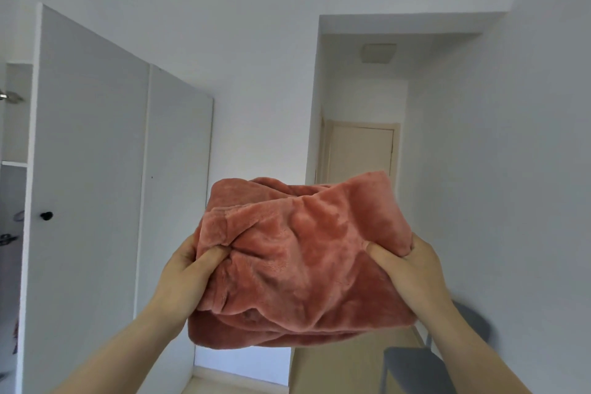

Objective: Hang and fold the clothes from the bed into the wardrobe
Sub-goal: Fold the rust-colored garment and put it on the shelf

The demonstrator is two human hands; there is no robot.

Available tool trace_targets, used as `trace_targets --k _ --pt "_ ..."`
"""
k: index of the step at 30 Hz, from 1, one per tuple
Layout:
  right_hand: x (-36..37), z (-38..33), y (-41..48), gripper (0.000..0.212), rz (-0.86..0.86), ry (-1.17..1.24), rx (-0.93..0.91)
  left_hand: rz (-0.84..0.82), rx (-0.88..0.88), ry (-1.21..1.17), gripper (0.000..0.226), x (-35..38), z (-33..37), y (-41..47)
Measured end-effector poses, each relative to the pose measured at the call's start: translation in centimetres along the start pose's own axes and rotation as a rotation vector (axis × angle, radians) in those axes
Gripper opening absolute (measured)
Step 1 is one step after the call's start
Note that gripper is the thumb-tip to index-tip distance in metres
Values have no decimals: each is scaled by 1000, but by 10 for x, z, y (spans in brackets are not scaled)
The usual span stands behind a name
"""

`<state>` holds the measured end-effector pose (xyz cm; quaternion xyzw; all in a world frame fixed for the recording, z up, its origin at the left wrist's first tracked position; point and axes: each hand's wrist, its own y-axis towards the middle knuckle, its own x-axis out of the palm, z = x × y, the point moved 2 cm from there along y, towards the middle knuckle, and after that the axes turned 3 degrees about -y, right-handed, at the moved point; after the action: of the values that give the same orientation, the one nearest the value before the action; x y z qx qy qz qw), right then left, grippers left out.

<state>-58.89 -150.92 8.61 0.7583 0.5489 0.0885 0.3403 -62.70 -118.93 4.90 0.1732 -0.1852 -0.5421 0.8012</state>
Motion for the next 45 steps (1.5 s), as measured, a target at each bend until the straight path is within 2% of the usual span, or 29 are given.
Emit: trace_targets --k 8,14,21,29,32,36,40,45 --pt "103 44 86 18 -49 57 -5 86 12 38 14 -13 -56 103" --pt "187 82 150 14 -177 188 -43 202 27 115 41 -26 -95 159" --pt "308 96 211 16 -391 320 -71 446 49 243 24 -65 -111 193" --pt "456 53 189 17 -642 469 -139 809 38 390 25 -162 -108 172" --pt "510 21 165 17 -714 534 -164 898 50 456 37 -209 -97 161" --pt "577 -28 129 16 -781 595 -207 1012 71 537 26 -275 -78 148" --pt "638 -80 96 15 -846 649 -238 1102 88 562 35 -340 -61 135" --pt "703 -129 59 14 -905 709 -258 1194 87 582 24 -406 -50 129"
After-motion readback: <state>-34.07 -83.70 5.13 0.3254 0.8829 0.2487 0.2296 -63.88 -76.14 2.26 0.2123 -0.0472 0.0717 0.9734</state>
